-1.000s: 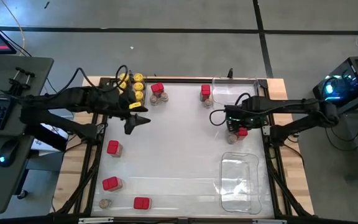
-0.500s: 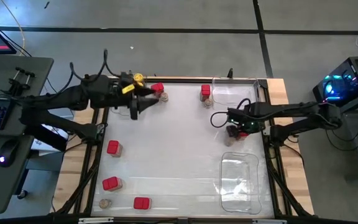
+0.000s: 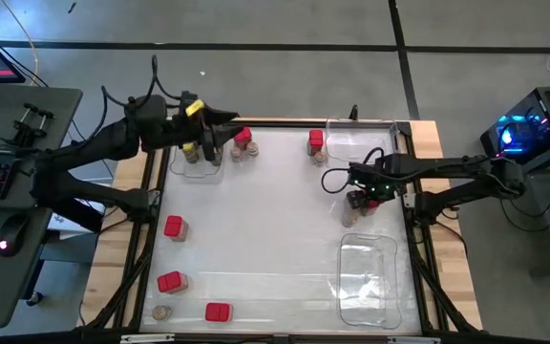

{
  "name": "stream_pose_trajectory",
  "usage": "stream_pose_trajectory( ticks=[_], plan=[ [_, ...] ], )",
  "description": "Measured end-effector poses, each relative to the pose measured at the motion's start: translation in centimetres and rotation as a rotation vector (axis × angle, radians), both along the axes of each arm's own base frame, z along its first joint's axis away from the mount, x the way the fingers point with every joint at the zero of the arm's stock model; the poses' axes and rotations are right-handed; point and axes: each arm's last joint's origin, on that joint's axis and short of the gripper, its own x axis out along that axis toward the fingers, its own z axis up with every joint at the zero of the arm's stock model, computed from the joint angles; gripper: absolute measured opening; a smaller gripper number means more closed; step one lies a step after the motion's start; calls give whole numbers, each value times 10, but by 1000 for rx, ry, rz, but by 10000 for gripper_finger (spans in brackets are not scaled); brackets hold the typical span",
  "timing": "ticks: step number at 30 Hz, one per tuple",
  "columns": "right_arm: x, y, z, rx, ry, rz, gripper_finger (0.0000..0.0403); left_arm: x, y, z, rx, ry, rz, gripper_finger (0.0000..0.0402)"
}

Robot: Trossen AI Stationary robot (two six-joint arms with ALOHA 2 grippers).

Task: Sort spices by type
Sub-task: Put the red seasoning can into the top right transparent bin

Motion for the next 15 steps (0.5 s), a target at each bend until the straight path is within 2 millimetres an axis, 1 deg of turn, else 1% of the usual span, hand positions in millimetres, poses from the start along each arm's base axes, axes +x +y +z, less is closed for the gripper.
stream_pose_trajectory(
  ticks=[4,7,11,13,15],
  plan=[
    [2,-1,0,-23,-13,-31,233,-3,10,-1,8,16,-31,255],
    [4,-2,0,-40,-36,-10,234,-5,17,-2,9,24,-52,255],
    [4,0,1,6,-33,-37,216,-8,24,-4,15,53,-57,255],
    [5,1,8,32,-34,-20,215,-11,25,-5,7,66,-57,255],
    [7,1,22,37,-39,20,215,-14,26,-6,1,73,-59,255]
  ],
)
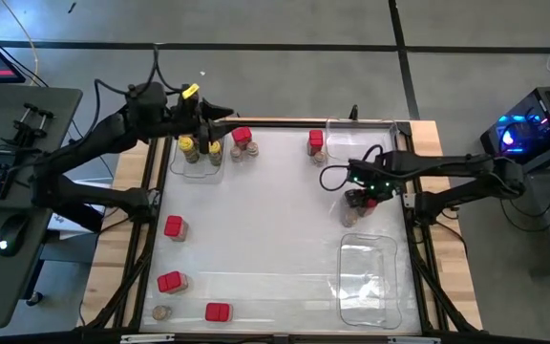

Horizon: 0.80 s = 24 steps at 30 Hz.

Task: Sort spices by type
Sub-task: Put the red seasoning can into the top right transparent bin

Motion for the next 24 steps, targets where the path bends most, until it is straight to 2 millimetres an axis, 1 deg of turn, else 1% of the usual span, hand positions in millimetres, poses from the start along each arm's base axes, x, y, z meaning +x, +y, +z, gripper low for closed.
stream_pose_trajectory(
  ticks=[2,5,7,9,11,13,15,18,21,24],
  plan=[
    [1,-1,20,-11,-9,43,215,-2,0,0,-2,3,2,255],
    [5,-8,59,-88,-94,73,215,-3,0,1,-5,-1,3,255],
    [6,-16,84,-178,-143,64,215,-2,0,1,-9,-2,3,255],
    [5,-28,103,-279,-181,39,215,-2,0,1,-10,-3,4,255],
    [1,-41,114,-352,-186,1,215,-2,0,0,-22,-5,6,255],
    [-6,-55,116,-391,-159,-53,215,-2,0,0,-28,-5,6,255],
    [-15,-71,112,-413,-120,-107,215,-2,0,0,-28,-6,6,255],
    [-28,-94,94,-408,-66,-192,215,-2,0,0,-37,-9,8,255],
    [-40,-118,78,-407,-68,-274,215,-2,0,0,-53,-13,10,255],
    [-47,-141,62,-356,-43,-299,215,-1,-1,0,-54,-13,7,255]
  ],
)
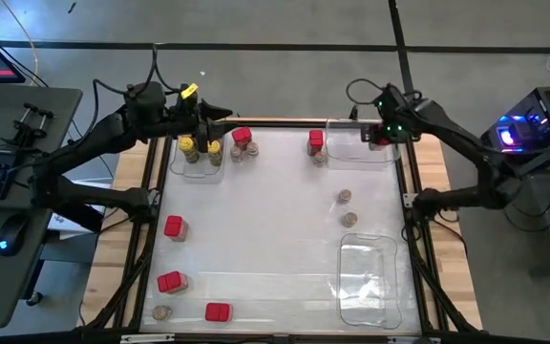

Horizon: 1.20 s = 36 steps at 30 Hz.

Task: Sort spices by type
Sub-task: Put the red seasoning can into the top right transparent bin

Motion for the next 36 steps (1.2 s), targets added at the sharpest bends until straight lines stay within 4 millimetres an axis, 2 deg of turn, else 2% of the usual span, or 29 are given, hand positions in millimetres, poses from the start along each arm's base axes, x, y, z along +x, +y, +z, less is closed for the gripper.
stream_pose_trajectory(
  ticks=[7,12,15,21,28,32,36],
  plan=[
    [1,-43,-34,106,66,-19,215,2,-4,0,-24,-7,-15,255],
    [1,-61,-61,206,112,-22,215,3,-7,0,-25,-7,-30,255],
    [3,-66,-68,225,121,-22,216,3,-8,0,-27,-7,-34,255],
    [3,-72,-72,218,98,-84,252,3,-8,0,-48,-13,-30,255],
    [0,-76,-71,195,79,-87,260,3,-8,0,-49,-13,-30,255],
    [-1,-74,-65,179,66,-89,262,3,-8,0,-49,-13,-30,255],
    [-4,-69,-52,127,31,-95,262,3,-8,0,-35,-10,-32,255]
  ],
)
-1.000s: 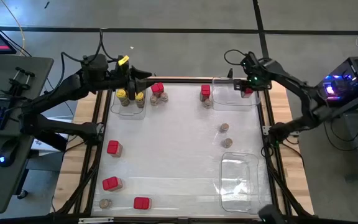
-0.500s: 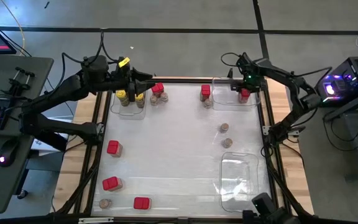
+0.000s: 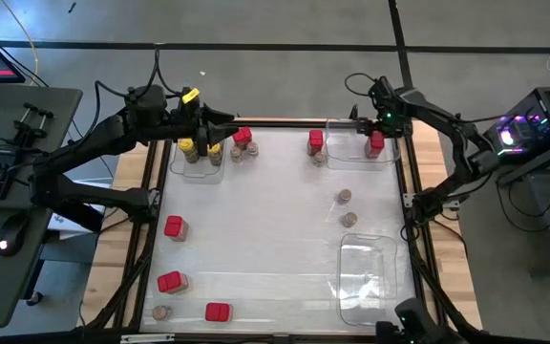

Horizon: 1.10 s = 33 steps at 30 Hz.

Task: Sort spices by type
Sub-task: Put the red seasoning can into the top right transparent bin

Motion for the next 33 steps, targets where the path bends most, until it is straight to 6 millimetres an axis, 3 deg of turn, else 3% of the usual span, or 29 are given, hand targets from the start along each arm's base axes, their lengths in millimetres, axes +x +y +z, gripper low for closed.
stream_pose_trajectory(
  ticks=[9,15,18,20,26,29,33],
  plan=[
    [-5,19,36,-129,-122,-28,264,0,0,0,12,3,-2,255],
    [11,32,58,-233,-295,18,263,0,0,-1,9,14,-2,255],
    [35,38,65,-304,-397,101,247,-1,0,-2,11,31,-3,255],
    [54,39,63,-312,-468,161,215,-1,0,-3,15,42,-5,255],
    [122,40,32,-274,-612,283,25,-1,0,-5,9,56,-5,255],
    [150,41,16,-238,-595,291,16,-2,-1,-4,9,54,-12,255],
    [178,34,8,-240,-424,295,3,-2,-1,-4,1,52,-12,255]
  ],
)
